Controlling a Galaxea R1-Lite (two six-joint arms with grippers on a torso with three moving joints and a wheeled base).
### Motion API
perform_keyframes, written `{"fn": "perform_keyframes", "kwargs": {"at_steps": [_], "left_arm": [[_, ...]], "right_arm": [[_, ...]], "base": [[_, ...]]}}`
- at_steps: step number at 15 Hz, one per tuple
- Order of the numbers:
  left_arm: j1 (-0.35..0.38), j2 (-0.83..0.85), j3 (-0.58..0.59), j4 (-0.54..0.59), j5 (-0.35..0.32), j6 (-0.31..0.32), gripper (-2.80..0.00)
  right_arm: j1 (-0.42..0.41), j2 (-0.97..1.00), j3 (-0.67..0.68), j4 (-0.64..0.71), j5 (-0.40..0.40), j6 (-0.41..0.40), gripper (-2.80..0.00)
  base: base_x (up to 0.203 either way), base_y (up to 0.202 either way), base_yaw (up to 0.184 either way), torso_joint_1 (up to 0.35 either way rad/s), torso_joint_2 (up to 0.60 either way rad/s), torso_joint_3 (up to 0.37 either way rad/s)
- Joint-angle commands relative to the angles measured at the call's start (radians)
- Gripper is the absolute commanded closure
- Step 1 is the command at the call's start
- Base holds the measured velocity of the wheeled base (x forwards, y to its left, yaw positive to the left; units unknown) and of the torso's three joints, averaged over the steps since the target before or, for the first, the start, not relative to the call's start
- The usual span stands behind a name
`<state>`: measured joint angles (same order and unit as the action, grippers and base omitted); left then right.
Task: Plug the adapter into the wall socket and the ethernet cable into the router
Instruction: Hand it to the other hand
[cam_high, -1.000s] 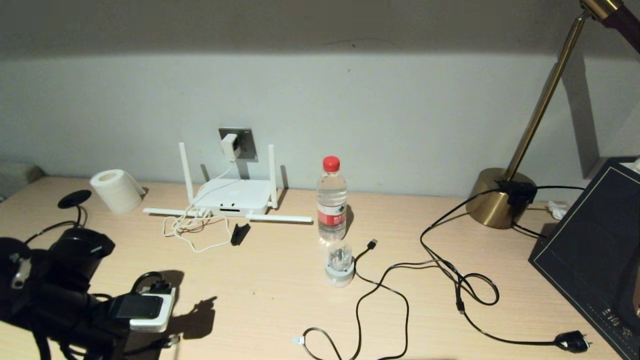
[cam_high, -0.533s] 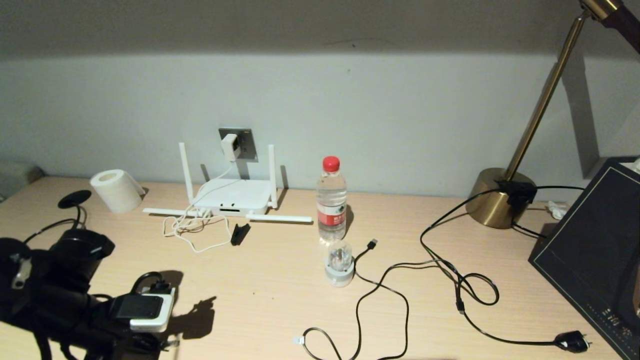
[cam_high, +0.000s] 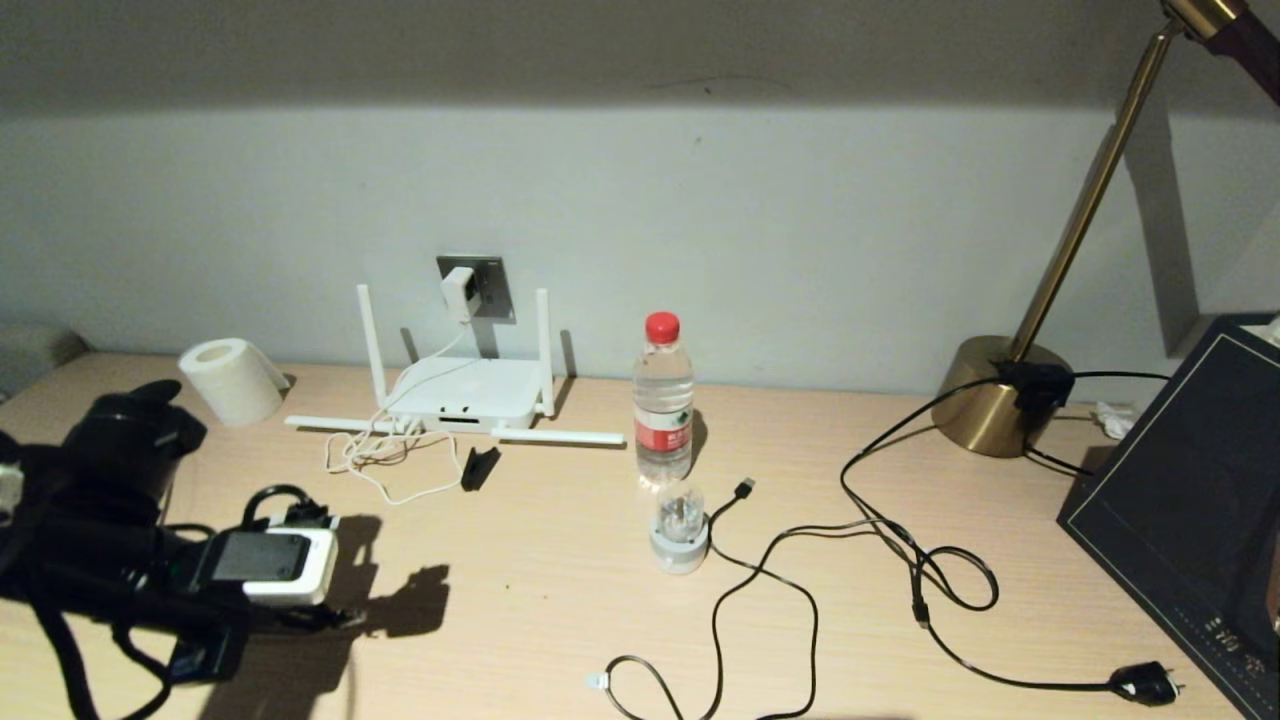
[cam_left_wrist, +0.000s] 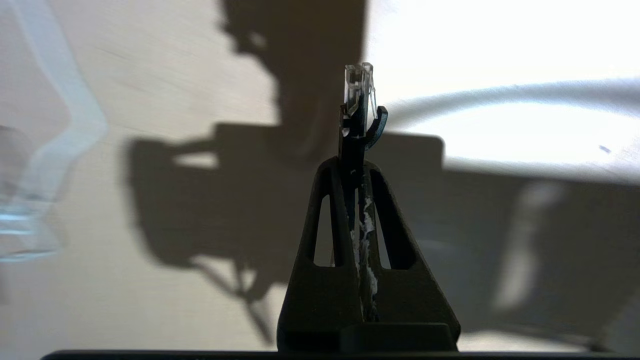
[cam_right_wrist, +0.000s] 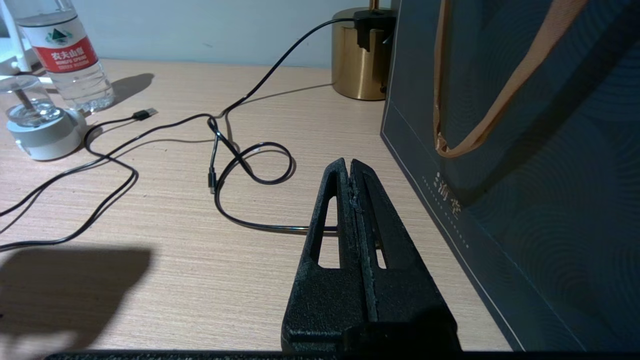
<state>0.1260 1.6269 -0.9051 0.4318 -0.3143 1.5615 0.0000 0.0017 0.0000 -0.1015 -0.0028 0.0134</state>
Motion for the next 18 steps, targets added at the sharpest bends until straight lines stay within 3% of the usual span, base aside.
{"fn": "perform_keyframes", "kwargs": {"at_steps": [1,3,5,7,9,12,13,15,18], "left_arm": [[-0.014,-0.041,-0.113,0.038,-0.018,0.007,0.0],[-0.054,-0.048,-0.291,0.112,-0.053,-0.014,0.0],[-0.112,-0.033,-0.428,0.139,-0.116,-0.109,0.0],[-0.129,0.015,-0.471,0.07,-0.176,-0.181,0.0],[-0.147,0.065,-0.513,-0.018,-0.19,-0.234,0.0],[-0.23,0.078,-0.588,-0.034,-0.194,-0.296,0.0],[-0.271,0.077,-0.605,-0.034,-0.194,-0.319,0.0],[-0.348,0.062,-0.621,-0.039,-0.185,-0.373,0.0],[-0.432,0.033,-0.607,-0.045,-0.149,-0.381,0.0]], "right_arm": [[0.0,0.0,0.032,0.001,-0.001,-0.001,0.0],[0.0,0.008,0.006,0.009,0.005,-0.025,0.0],[0.0,0.122,-0.095,0.015,0.048,-0.008,0.0],[0.001,0.348,-0.197,0.015,0.115,0.021,0.0],[0.003,0.609,-0.318,-0.003,0.206,0.072,0.0],[0.043,0.973,-0.539,-0.051,0.368,0.16,0.0],[0.084,1.057,-0.597,-0.07,0.383,0.183,0.0],[0.246,1.131,-0.677,-0.109,0.357,0.22,0.0],[0.43,1.201,-0.776,-0.131,0.323,0.247,0.0]], "base": [[0.0,0.0,0.0,0.0,0.0,0.0],[0.0,0.0,0.0,0.0,0.0,0.0],[0.0,0.0,0.0,0.0,0.0,0.0],[0.0,0.0,0.0,0.0,0.0,0.0],[0.0,0.0,0.0,0.0,0.0,0.0],[0.0,0.0,0.0,0.0,0.0,0.0],[0.0,0.0,0.0,0.0,0.0,0.0],[0.0,0.0,0.0,0.0,0.0,0.0],[0.0,0.0,0.0,0.0,0.0,0.0]]}}
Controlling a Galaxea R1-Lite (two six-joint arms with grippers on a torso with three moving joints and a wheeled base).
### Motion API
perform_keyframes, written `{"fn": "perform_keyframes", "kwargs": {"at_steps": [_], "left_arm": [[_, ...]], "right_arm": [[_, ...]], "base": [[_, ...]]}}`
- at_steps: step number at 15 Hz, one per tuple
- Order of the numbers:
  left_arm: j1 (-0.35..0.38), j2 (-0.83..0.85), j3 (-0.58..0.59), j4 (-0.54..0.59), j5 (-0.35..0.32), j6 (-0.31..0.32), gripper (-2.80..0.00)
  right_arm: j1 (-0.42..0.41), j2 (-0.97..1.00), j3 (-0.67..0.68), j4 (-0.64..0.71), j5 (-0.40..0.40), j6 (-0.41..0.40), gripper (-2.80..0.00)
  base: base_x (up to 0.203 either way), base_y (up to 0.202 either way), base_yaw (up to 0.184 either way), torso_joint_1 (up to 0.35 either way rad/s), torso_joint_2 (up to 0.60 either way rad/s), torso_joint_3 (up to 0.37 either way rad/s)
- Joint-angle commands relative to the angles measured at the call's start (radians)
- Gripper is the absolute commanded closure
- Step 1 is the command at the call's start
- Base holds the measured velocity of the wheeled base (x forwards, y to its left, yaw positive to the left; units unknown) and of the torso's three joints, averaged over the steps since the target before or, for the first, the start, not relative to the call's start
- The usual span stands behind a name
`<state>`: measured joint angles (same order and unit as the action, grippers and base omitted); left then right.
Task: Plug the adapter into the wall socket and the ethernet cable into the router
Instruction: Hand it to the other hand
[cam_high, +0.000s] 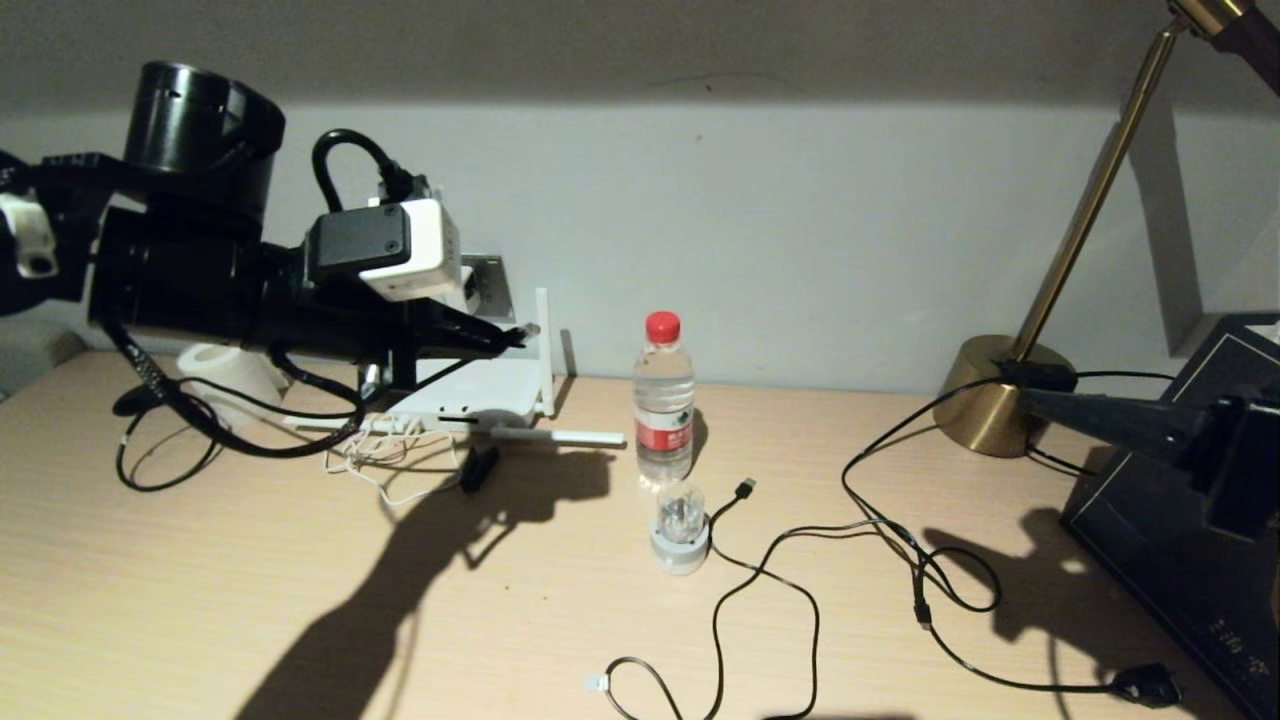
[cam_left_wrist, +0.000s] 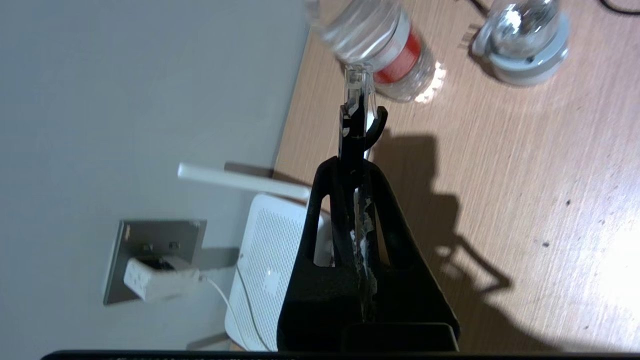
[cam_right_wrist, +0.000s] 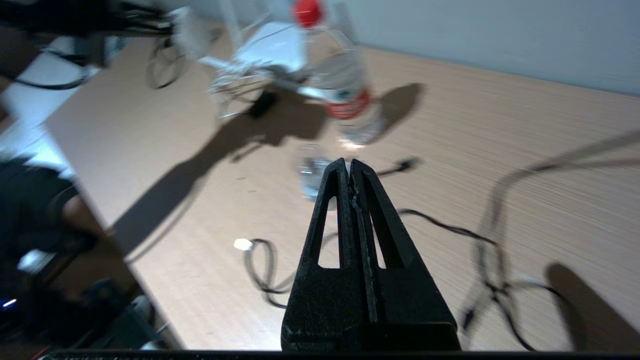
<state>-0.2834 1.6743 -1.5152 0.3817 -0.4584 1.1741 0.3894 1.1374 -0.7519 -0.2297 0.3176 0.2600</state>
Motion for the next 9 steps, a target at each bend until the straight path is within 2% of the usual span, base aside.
{"fn": "perform_keyframes", "kwargs": {"at_steps": [1,5,9], "left_arm": [[-0.043,-0.014,0.004,-0.015,0.018,0.005,0.0],[-0.098,-0.008,0.013,-0.059,0.04,0.004,0.0],[-0.15,0.006,0.007,-0.117,0.054,0.005,0.0]], "right_arm": [[0.074,0.129,-0.071,-0.004,-0.004,0.011,0.0],[0.215,0.376,-0.299,-0.004,-0.051,0.114,0.0],[0.269,0.526,-0.514,0.043,-0.073,0.15,0.0]], "base": [[0.0,0.0,0.0,0.0,0.0,0.0],[0.0,0.0,0.0,0.0,0.0,0.0],[0.0,0.0,0.0,0.0,0.0,0.0]]}}
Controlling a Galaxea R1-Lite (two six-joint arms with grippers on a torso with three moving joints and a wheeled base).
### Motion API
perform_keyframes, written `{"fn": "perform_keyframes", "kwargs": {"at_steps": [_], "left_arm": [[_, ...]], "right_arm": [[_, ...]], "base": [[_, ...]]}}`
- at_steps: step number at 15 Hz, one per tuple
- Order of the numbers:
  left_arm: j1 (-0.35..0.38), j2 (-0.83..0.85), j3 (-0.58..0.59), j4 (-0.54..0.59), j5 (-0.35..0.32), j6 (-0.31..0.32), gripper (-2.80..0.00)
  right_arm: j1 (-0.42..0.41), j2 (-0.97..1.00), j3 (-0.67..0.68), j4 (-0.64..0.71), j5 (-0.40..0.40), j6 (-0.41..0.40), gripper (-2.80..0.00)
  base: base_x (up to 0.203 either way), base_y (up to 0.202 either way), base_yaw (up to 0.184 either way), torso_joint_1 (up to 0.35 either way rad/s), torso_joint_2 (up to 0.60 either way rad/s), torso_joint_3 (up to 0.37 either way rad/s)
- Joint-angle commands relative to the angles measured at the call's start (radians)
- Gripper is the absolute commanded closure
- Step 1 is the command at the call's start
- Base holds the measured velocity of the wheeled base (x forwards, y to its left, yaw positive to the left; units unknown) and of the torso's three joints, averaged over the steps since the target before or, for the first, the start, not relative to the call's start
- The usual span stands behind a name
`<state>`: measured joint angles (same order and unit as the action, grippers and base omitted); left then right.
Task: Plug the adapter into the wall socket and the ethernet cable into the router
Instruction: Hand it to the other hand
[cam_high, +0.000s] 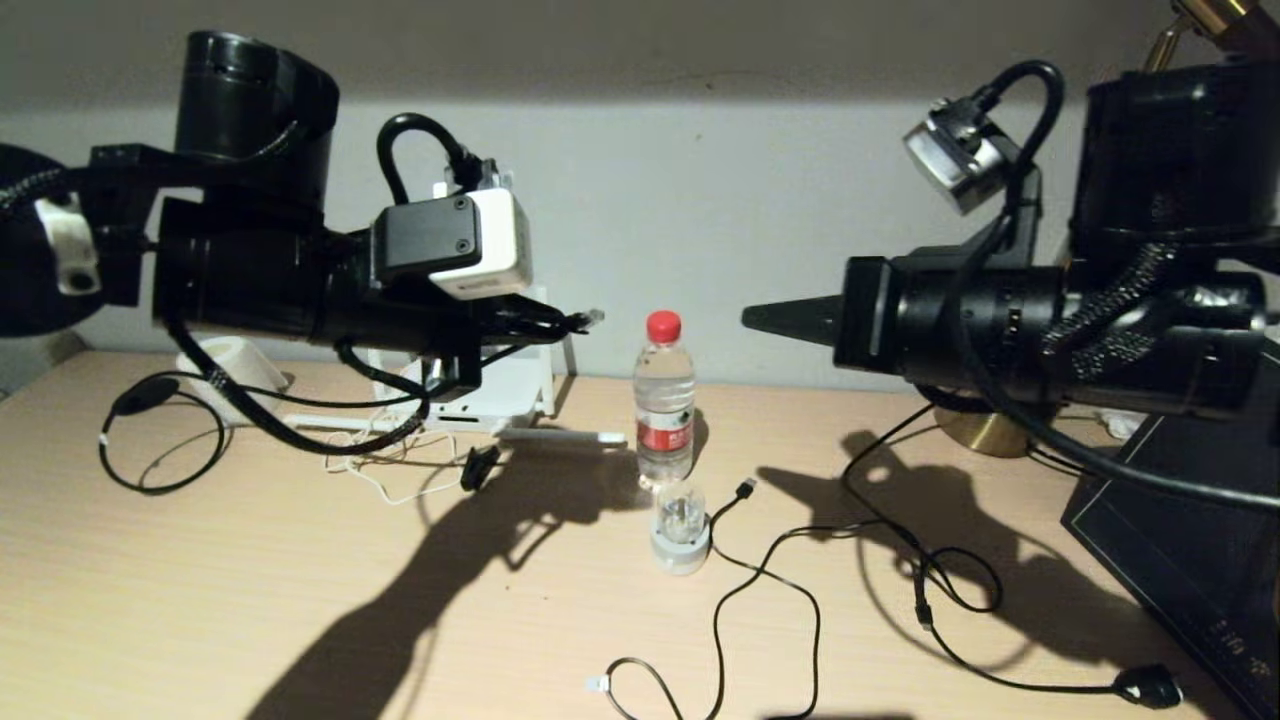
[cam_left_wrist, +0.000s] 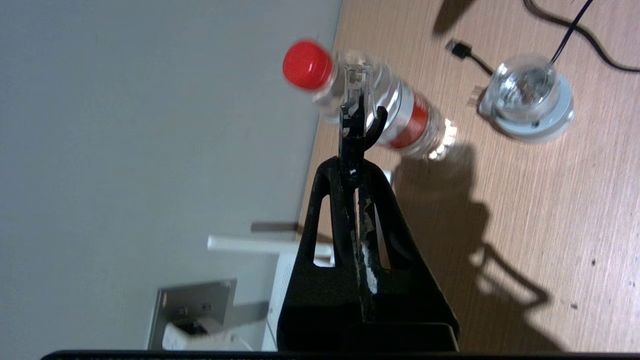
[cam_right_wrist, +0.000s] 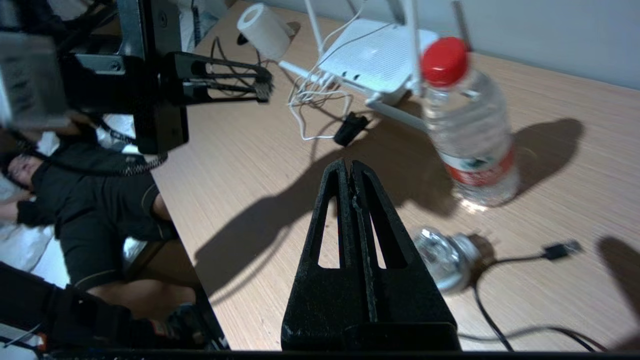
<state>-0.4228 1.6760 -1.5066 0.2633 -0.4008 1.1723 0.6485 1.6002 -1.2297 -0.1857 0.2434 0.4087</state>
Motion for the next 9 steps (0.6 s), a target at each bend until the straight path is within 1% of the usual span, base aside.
{"fn": "perform_keyframes", "kwargs": {"at_steps": [1,2,3,6,9], "left_arm": [[-0.037,0.008,-0.005,-0.004,0.002,0.007,0.0],[-0.062,0.009,-0.012,-0.008,0.028,0.007,0.0],[-0.078,0.011,-0.016,-0.009,0.044,0.009,0.0],[-0.091,0.013,-0.021,-0.01,0.048,0.013,0.0],[-0.106,0.006,-0.021,-0.028,0.046,0.013,0.0]], "right_arm": [[0.018,0.087,-0.086,0.036,0.003,0.003,-2.8],[0.024,0.102,-0.119,0.064,0.006,0.003,-2.8],[0.028,0.1,-0.123,0.069,0.009,-0.002,-2.8],[0.028,0.084,-0.107,0.069,0.014,0.001,-2.8],[0.028,0.076,-0.108,0.068,0.048,0.002,-2.8]], "base": [[0.0,0.0,0.0,0.0,0.0,0.0],[0.0,0.0,0.0,0.0,0.0,0.0],[0.0,0.0,0.0,0.0,0.0,0.0],[0.0,0.0,0.0,0.0,0.0,0.0],[0.0,0.0,0.0,0.0,0.0,0.0]]}}
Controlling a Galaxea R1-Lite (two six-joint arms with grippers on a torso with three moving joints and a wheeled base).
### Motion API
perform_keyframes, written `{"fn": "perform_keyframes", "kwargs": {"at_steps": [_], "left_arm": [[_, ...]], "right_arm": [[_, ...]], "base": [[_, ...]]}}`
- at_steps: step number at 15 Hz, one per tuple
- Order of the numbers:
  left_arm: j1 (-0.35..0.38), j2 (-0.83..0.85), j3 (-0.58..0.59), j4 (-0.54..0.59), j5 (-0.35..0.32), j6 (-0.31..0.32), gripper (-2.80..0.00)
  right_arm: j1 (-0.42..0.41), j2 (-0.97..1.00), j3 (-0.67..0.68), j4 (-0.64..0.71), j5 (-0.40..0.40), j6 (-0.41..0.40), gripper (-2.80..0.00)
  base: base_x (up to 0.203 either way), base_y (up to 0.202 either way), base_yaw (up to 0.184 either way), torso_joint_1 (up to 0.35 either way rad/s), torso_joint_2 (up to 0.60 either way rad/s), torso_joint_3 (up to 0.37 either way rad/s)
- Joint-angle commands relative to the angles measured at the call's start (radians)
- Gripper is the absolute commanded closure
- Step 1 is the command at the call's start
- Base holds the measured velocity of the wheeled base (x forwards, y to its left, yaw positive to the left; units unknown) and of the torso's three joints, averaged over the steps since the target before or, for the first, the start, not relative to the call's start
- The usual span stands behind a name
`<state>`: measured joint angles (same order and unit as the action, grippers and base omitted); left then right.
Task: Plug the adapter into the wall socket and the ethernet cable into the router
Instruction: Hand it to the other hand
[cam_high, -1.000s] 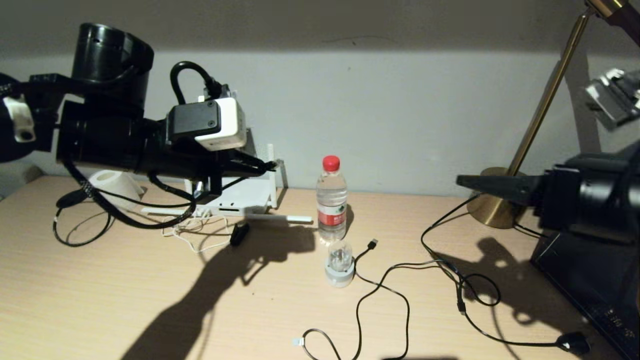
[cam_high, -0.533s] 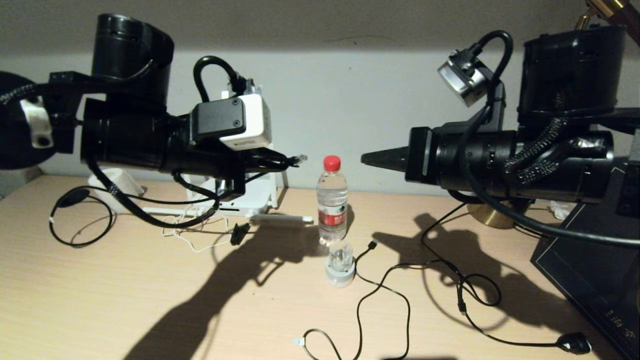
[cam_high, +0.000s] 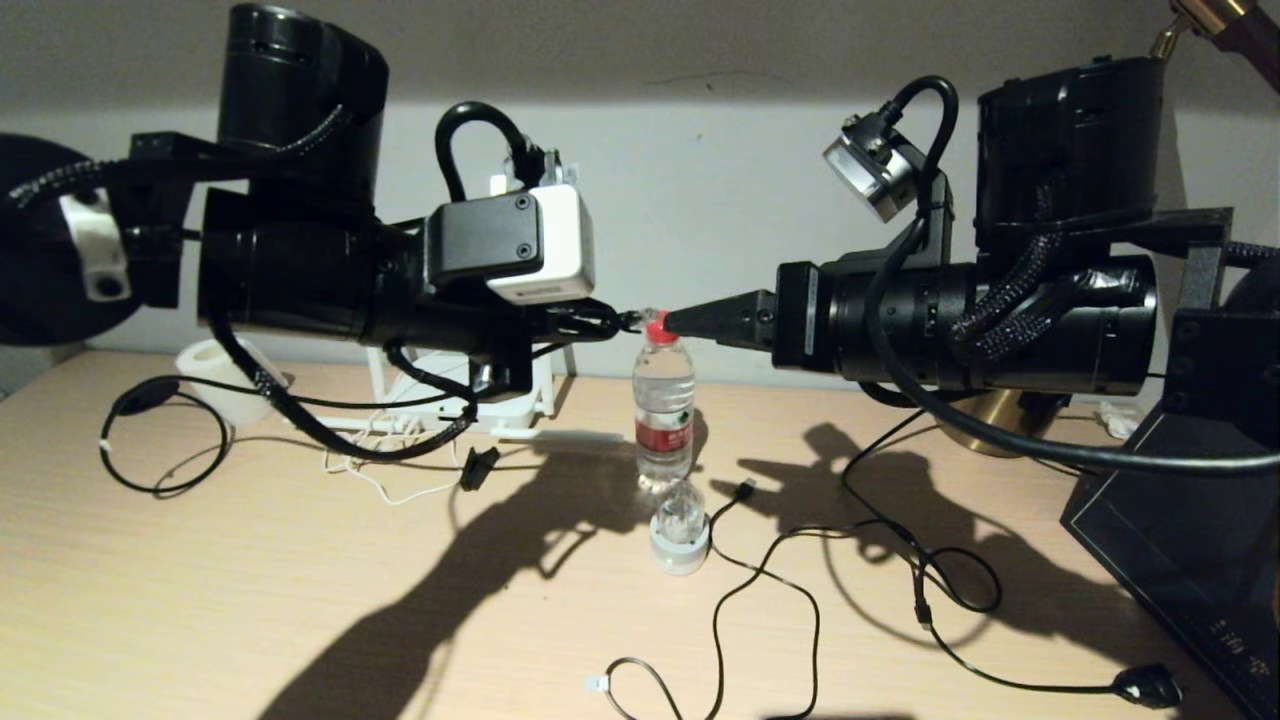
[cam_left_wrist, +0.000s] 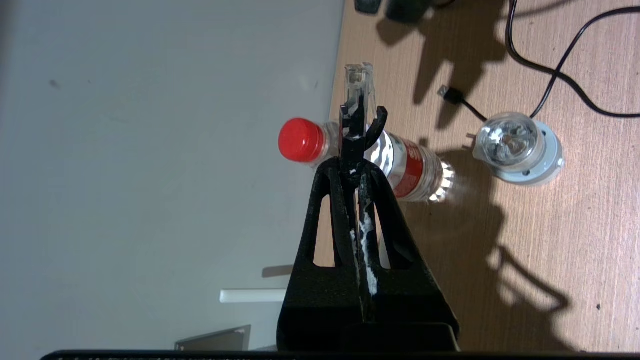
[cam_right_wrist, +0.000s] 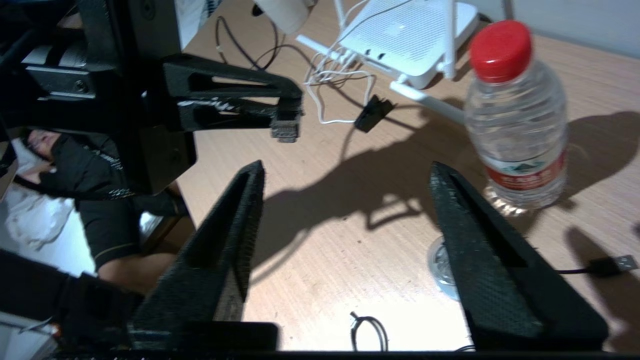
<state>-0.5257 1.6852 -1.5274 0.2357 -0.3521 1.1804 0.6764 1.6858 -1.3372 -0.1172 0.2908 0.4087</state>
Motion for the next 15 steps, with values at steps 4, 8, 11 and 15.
{"fn": "perform_keyframes", "kwargs": {"at_steps": [4,8,11,15], "left_arm": [[-0.005,-0.001,0.006,-0.006,-0.007,0.005,0.0],[-0.017,0.002,0.018,-0.049,-0.008,0.003,0.0],[-0.026,0.002,0.025,-0.053,-0.01,0.002,0.0],[-0.055,0.001,0.056,-0.088,-0.01,0.002,0.0]], "right_arm": [[0.006,-0.031,0.004,-0.001,0.065,0.01,-2.8],[0.011,-0.029,0.016,-0.005,0.11,0.012,-2.8],[0.014,-0.024,0.016,-0.01,0.125,0.028,-2.8],[0.014,-0.021,0.015,-0.021,0.125,0.028,-2.8]], "base": [[0.0,0.0,0.0,0.0,0.0,0.0],[0.0,0.0,0.0,0.0,0.0,0.0],[0.0,0.0,0.0,0.0,0.0,0.0],[0.0,0.0,0.0,0.0,0.0,0.0]]}}
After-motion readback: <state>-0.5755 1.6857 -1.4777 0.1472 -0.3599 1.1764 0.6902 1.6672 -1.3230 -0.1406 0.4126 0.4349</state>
